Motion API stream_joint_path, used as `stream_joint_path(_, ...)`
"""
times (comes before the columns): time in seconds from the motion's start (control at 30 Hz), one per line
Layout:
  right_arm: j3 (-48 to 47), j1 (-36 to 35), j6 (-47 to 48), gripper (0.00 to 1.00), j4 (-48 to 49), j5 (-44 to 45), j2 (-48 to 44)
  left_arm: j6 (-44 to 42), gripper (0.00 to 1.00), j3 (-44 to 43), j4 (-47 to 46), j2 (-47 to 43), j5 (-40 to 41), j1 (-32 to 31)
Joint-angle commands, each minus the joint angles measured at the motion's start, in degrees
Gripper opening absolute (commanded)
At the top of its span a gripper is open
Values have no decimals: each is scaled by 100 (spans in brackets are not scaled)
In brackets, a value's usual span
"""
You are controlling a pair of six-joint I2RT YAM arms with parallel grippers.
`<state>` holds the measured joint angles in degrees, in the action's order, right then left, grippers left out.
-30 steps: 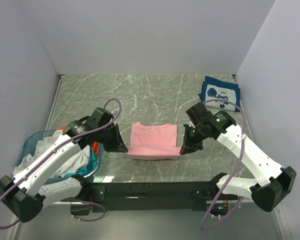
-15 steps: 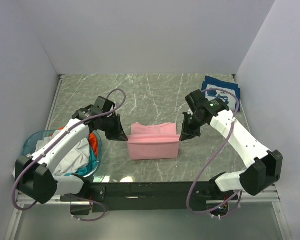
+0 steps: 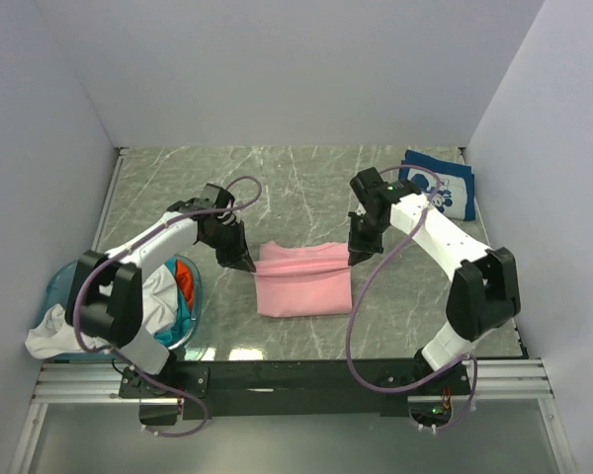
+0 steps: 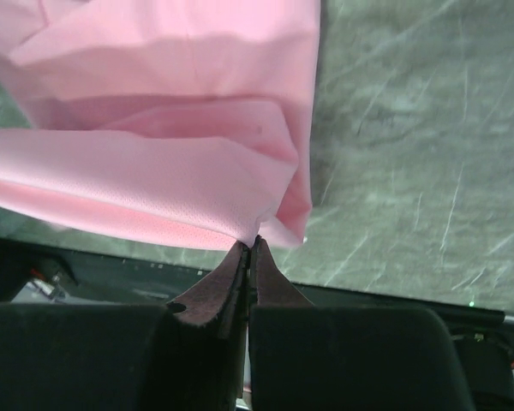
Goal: Fold and stack the t-shirts
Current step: Fold the tshirt
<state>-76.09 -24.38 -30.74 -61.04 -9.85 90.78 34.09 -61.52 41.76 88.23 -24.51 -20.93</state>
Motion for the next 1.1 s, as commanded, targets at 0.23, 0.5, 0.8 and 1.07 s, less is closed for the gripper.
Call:
stream_joint_path(0.23,-801,232,525,0,136,563,1090,-693,0,-923,-247,1196,8,256)
stream_joint_path(0.5,-1170,346,648,0,144,598,1688,-807,0,-1371,-300,1768,-168,370)
stream_joint_path(0.8,-1487,434,666,0,22,536,1882,-790,0,-2013,-124,1979,-326,388)
stream_joint_path(1.07,-1637,619,648,0,-58,563,1864,-754,0,-2355,-247,2233,-572,397)
